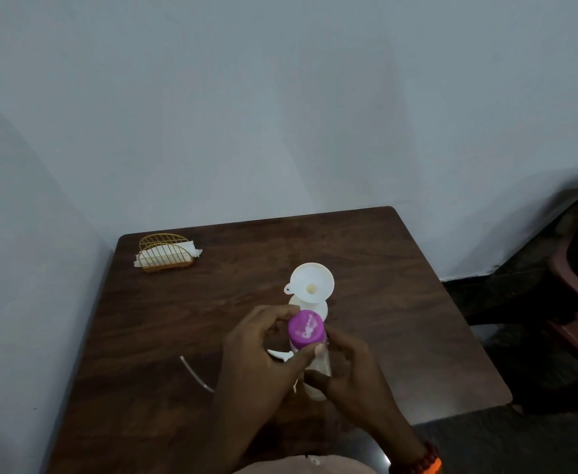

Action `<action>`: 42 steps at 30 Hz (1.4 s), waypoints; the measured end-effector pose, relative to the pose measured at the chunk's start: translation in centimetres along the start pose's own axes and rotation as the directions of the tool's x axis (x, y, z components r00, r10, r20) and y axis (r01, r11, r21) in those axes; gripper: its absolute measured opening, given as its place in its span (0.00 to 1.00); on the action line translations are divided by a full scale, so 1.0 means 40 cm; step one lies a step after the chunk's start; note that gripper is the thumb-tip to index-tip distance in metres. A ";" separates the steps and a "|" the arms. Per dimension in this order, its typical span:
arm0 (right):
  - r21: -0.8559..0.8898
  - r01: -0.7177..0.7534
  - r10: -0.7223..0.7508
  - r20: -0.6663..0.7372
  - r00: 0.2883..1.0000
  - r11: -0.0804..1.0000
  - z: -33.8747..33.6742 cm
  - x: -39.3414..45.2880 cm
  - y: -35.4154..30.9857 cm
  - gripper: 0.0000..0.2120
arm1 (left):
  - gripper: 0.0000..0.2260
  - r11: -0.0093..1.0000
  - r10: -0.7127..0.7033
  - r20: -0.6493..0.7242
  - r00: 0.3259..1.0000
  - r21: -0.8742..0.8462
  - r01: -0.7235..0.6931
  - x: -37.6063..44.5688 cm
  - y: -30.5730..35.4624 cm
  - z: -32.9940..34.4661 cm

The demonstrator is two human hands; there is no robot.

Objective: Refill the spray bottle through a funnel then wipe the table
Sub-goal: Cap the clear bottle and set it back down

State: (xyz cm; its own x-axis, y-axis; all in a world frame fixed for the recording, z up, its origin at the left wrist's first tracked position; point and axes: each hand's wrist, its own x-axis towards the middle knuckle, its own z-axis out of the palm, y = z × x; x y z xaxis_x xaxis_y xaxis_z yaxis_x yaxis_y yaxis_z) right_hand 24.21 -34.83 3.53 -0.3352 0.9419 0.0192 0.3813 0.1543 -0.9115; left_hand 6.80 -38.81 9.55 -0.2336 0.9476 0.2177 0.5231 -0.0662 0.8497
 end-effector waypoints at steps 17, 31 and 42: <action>-0.079 0.044 -0.044 0.006 0.999 0.996 0.073 -0.007 -0.035 0.26 | 0.26 0.997 -0.073 -0.025 0.997 0.013 0.073 -0.012 -0.010 -0.070; -0.048 0.335 -0.311 0.269 0.912 0.941 0.060 0.171 -0.304 0.21 | 0.23 0.999 0.045 -0.083 0.996 -0.003 -0.046 0.132 0.065 -0.316; -0.016 0.450 -0.418 0.340 0.842 0.893 0.000 0.662 -0.499 0.33 | 0.26 0.960 0.251 -0.149 0.956 0.161 -0.227 0.535 0.135 -0.411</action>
State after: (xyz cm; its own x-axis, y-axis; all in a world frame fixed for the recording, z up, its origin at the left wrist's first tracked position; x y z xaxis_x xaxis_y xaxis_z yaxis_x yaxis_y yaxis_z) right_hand 7.74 -12.96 22.22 -0.7345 0.6276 0.2580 0.2033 0.5663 -0.7987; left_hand -8.84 -24.02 26.68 -0.2143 0.8432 0.4931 0.6878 -0.2282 0.6891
